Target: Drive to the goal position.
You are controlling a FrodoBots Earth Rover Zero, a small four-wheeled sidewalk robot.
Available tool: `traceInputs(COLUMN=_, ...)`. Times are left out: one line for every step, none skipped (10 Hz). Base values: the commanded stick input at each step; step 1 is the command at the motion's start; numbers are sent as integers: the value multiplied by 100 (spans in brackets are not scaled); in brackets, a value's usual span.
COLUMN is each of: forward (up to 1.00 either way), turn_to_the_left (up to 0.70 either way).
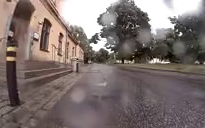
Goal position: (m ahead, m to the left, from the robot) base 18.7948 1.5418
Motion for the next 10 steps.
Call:
traceInputs(forward=85, turn_to_the_left=0)
traceInputs(forward=85, turn_to_the_left=0)
traceInputs(forward=85, turn_to_the_left=0)
traceInputs(forward=85, turn_to_the_left=0)
traceInputs(forward=85, turn_to_the_left=0)
traceInputs(forward=85, turn_to_the_left=0)
traceInputs(forward=85, turn_to_the_left=0)
traceInputs(forward=85, turn_to_the_left=0)
traceInputs(forward=85, turn_to_the_left=0)
traceInputs(forward=85, turn_to_the_left=0)
